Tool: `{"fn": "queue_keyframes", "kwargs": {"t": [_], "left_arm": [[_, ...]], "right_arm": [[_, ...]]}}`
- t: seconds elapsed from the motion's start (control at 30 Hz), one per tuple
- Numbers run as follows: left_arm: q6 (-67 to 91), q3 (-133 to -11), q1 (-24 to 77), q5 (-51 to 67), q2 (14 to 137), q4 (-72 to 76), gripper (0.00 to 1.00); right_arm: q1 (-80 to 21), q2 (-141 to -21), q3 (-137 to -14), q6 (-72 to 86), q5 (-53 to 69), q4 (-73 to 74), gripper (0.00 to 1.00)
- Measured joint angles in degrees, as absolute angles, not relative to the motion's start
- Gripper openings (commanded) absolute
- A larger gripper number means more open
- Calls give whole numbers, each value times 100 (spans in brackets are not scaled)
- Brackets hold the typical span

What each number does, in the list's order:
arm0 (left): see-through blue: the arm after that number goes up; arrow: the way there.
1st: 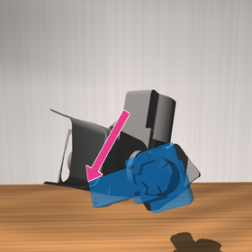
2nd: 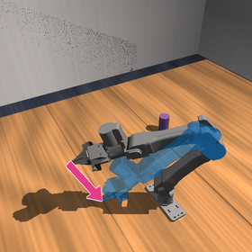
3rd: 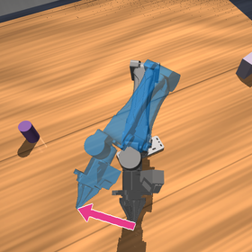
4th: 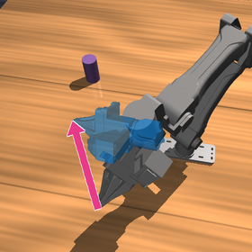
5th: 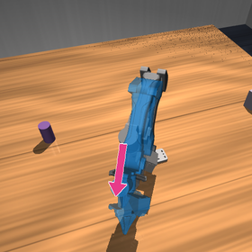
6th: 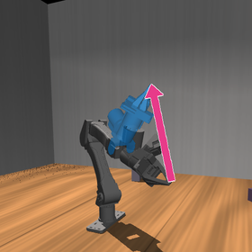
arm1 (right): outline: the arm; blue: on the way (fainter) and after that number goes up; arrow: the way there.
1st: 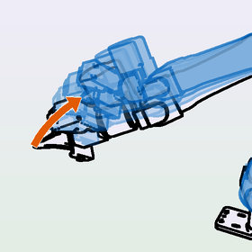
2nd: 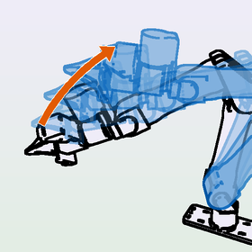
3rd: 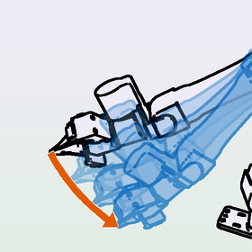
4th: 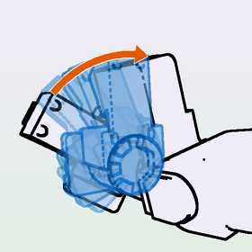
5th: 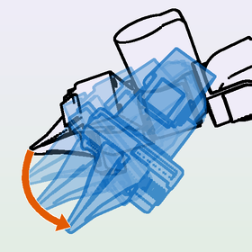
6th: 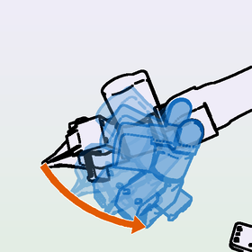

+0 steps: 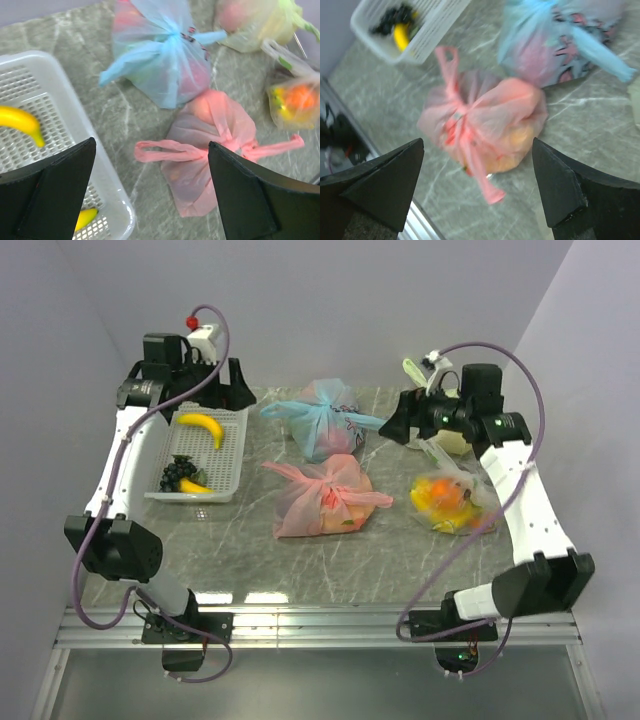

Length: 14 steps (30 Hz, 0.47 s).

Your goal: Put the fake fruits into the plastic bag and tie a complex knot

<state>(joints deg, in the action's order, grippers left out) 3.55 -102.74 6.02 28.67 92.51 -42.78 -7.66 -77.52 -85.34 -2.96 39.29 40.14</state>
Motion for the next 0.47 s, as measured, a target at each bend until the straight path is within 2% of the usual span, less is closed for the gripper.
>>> {"fn": "queue_keyframes", "kwargs": {"t": [0.23, 0.47], "left_arm": [[709, -10206, 19, 2779, 9548, -4281, 99], [891, -9507, -104, 2556, 9725, -4257, 100]], "right_arm": [[-172, -8910, -8621, 84, 3627, 3682, 97], [-174, -8831, -8180, 89, 3597, 3551, 98]]}}
